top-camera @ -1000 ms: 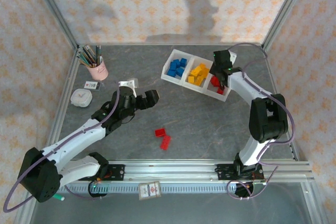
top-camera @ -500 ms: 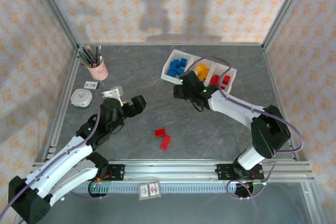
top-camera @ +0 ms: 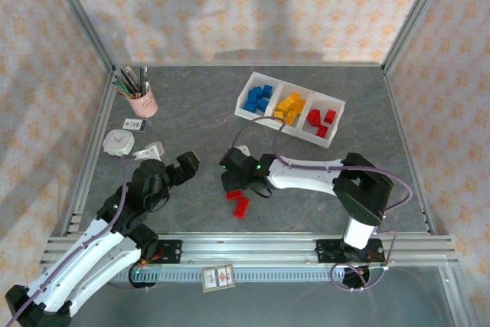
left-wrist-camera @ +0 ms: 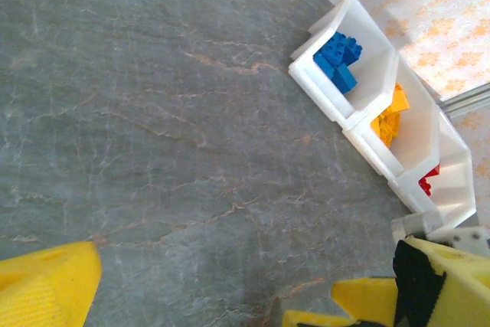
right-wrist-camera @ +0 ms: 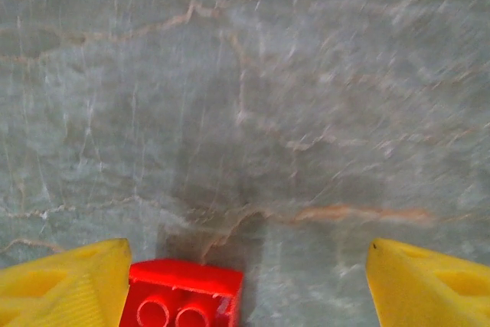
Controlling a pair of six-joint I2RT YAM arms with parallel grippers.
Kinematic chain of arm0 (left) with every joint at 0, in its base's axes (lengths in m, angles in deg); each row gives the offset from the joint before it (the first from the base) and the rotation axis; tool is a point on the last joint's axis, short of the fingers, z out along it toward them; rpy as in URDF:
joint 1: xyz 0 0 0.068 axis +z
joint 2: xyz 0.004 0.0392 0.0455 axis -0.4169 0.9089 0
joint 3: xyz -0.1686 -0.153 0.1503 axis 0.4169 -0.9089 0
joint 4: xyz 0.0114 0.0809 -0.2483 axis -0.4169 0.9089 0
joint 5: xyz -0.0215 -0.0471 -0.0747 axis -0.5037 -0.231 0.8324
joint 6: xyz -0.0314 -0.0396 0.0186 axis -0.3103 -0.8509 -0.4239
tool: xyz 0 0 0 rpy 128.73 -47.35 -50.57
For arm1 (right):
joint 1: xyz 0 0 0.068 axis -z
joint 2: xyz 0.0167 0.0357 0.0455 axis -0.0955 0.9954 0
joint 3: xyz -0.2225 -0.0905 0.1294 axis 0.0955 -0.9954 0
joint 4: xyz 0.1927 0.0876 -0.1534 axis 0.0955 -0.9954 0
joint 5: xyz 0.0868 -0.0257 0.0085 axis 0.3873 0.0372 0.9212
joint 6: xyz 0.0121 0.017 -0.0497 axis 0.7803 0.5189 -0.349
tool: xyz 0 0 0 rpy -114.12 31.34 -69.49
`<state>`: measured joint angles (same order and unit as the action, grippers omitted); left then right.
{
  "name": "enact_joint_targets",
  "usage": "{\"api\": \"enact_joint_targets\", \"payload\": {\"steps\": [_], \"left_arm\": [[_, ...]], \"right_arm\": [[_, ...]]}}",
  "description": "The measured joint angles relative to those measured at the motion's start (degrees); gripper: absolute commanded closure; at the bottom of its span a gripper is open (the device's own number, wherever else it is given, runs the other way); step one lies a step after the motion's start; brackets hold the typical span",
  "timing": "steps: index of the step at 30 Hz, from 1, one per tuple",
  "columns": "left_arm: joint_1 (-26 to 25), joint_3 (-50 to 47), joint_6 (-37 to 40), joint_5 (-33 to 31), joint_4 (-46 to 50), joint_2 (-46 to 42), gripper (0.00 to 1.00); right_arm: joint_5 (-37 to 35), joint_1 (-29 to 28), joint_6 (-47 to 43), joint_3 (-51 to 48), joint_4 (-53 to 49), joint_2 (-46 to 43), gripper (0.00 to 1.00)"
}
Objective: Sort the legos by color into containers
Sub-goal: Pick up the lego from the bottom-center of the table.
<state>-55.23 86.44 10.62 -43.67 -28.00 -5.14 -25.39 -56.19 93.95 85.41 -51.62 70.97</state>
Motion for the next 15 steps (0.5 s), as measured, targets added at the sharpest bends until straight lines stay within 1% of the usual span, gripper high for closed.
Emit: {"api": "enact_joint_targets", "payload": {"steps": [3, 6, 15], "left_arm": [[0.0, -0.3, -0.6, 0.0, 0.6, -0.6, 0.01], [0.0, -0.4, -1.0, 0.0, 1.2, -0.6, 0.01], [0.0, -0.7, -1.2, 0.0, 1.7, -0.6, 0.01]], "right_arm": [[0.0, -2.1, 1.9, 0.5, -0.1, 2.0, 0.2], [0.0, -3.7, 3.4, 1.6, -0.3, 4.2, 0.23], [-0.4, -4.6, 5.8, 2.7, -0.3, 6.3, 0.4]]}}
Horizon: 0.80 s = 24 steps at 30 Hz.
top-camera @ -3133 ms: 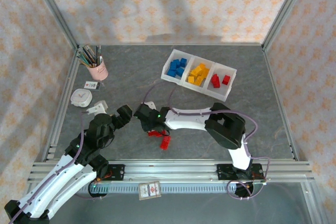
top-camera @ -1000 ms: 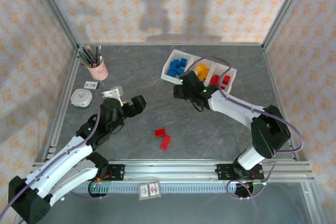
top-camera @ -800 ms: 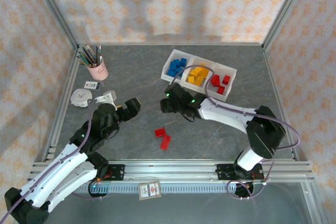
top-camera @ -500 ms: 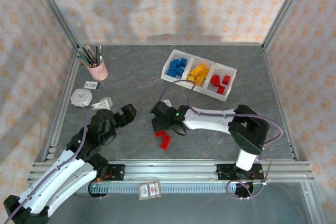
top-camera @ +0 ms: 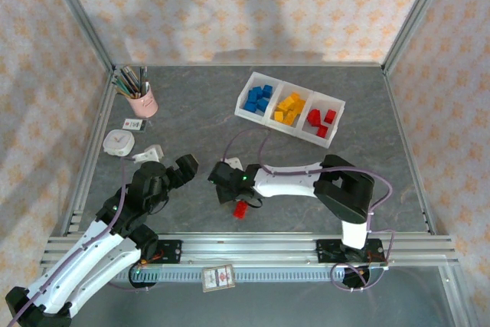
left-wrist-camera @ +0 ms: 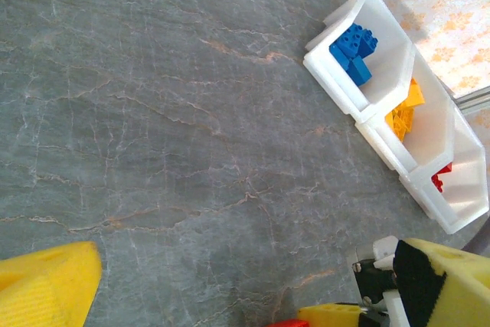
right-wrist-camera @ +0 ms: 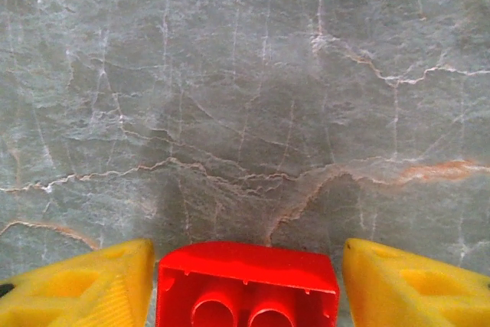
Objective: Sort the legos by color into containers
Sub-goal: Pick up the lego from the bottom-center of the table, then place the lego in the container.
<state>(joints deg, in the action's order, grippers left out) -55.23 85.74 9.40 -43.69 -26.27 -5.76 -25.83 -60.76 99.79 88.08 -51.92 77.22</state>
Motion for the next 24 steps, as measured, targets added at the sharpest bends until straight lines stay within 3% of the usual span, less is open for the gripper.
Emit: {"api": "enact_joint_targets", "payload": {"steps": [7, 15, 24], "left_arm": [[0.0, -0.2, 0.0, 0.0, 0.0, 0.0, 0.01], [0.0, -0.2, 0.1, 0.1, -0.4, 1.0, 0.01], [0.0, 0.9, 2.0, 2.5, -4.0, 7.2, 0.01]], "right_arm": [[-0.8, 0.0, 0.3, 0.4, -0.6, 0.7, 0.52], [-1.4, 0.3, 0.5, 0.6, -0.9, 0.3, 0.55], [-4.2, 8.6, -0.2, 0.6, -0.9, -9.7, 0.55]]}}
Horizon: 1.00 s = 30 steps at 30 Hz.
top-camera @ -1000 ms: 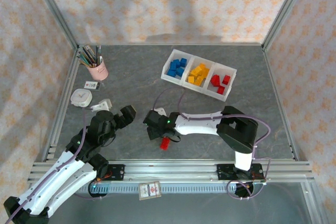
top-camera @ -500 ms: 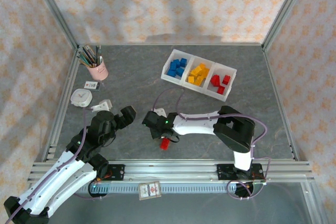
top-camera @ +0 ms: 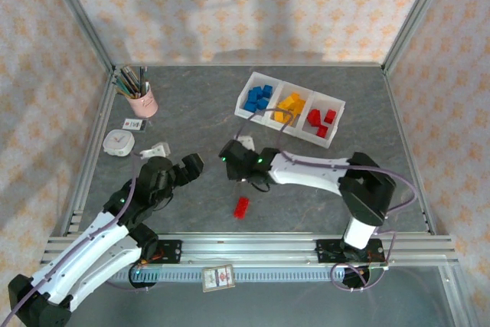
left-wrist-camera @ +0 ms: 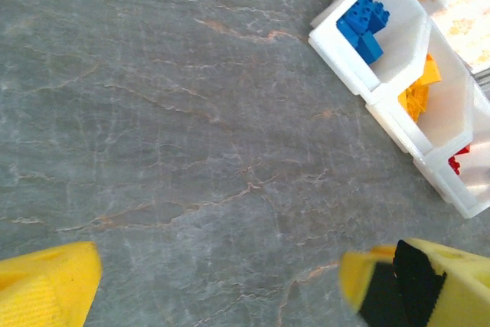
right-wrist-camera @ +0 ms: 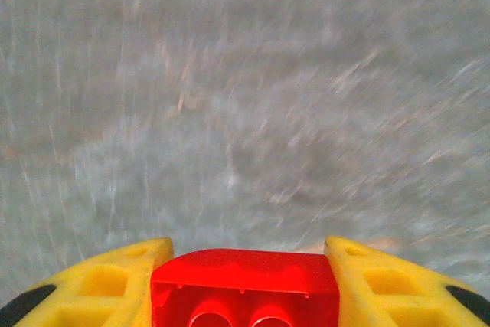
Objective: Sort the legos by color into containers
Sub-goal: Place the lego in the container.
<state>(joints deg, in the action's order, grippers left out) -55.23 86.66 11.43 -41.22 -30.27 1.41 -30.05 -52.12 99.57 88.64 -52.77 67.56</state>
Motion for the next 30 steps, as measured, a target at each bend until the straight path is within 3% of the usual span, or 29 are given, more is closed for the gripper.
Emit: {"api": "enact_joint_targets", "payload": {"steps": [9, 18, 25, 30], "left_arm": [[0.0, 3.6, 4.1, 7.0, -10.4, 10.8, 0.01], [-0.1, 7.3, 6.3, 13.0, -19.5, 21.6, 0.01], [-2.3, 9.5, 7.1, 14.7, -23.7, 28.4, 0.01], [-3.1, 10.9, 7.1, 15.2, -24.9, 30.9, 0.01]], "right_arm": [[-2.5, 19.9, -3.9, -0.9, 0.8, -7.3, 0.55], [-2.7, 38.5, -7.5, -1.5, 4.4, -7.3, 0.55], [-2.7, 44.9, -9.8, 1.3, 6.2, 0.4, 0.54], [-2.7, 46.8, -11.6, 4.5, 6.5, 4.5, 0.41]]}}
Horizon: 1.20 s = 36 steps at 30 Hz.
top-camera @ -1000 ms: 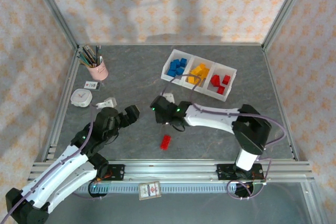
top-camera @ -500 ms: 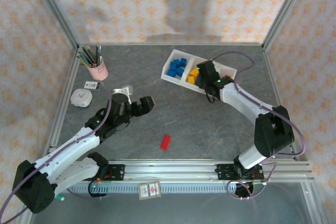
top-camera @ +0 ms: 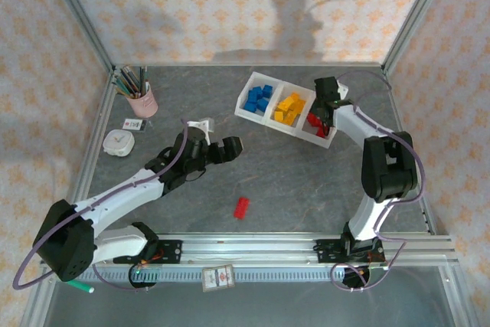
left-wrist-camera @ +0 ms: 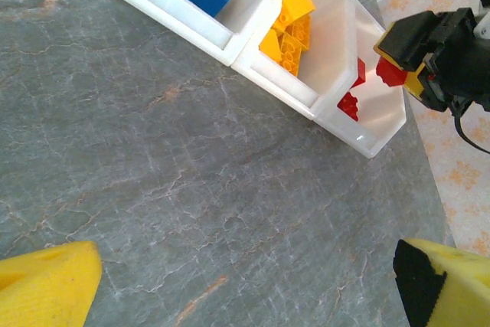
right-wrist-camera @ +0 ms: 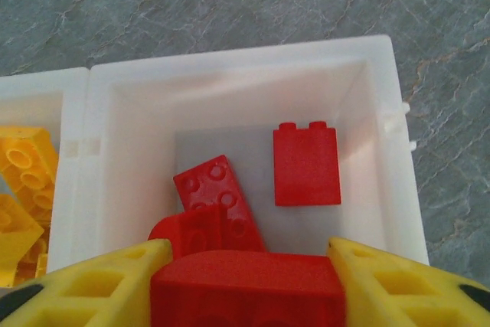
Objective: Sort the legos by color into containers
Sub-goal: Place the lego in the container, then pick up the lego from the bottom-center of the table.
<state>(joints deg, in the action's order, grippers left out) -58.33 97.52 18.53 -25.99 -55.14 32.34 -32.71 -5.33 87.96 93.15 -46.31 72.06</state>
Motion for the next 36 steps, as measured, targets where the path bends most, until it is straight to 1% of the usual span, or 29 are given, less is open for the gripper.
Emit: {"api": "enact_joint_targets", "payload": {"steps": [4, 11, 15, 21, 25, 32, 36], "left_arm": [[0.0, 0.0, 0.0, 0.0, -0.4, 0.0, 0.01], [0.0, 0.0, 0.0, -0.2, -0.9, 0.0, 0.01], [-0.1, 0.0, 0.0, -1.4, -0.8, -0.9, 0.01], [-0.1, -0.5, -0.1, -4.0, 0.5, -5.8, 0.01], [-0.1, -2.6, -0.2, -6.1, 3.3, -10.3, 0.01], [-0.1, -7.1, -2.1, -9.8, 10.5, -19.5, 0.01], [-0.1, -10.0, -4.3, -12.0, 14.2, -25.2, 0.01]], "right_arm": [[0.3, -0.1, -0.7, 0.7, 0.2, -0.3, 0.35], [0.9, -0.4, -1.7, 0.7, 0.0, -3.3, 0.31], [1.7, -3.2, -1.7, 0.1, -0.1, -6.4, 0.29], [3.4, -12.9, -1.1, -2.6, -1.3, -11.1, 0.26], [3.5, -19.9, 0.5, -5.1, -2.6, -13.0, 0.25], [3.0, -32.3, 6.9, -10.9, -5.4, -14.9, 0.21], [2.9, -40.6, 12.0, -13.1, -6.3, -14.6, 0.18]]}}
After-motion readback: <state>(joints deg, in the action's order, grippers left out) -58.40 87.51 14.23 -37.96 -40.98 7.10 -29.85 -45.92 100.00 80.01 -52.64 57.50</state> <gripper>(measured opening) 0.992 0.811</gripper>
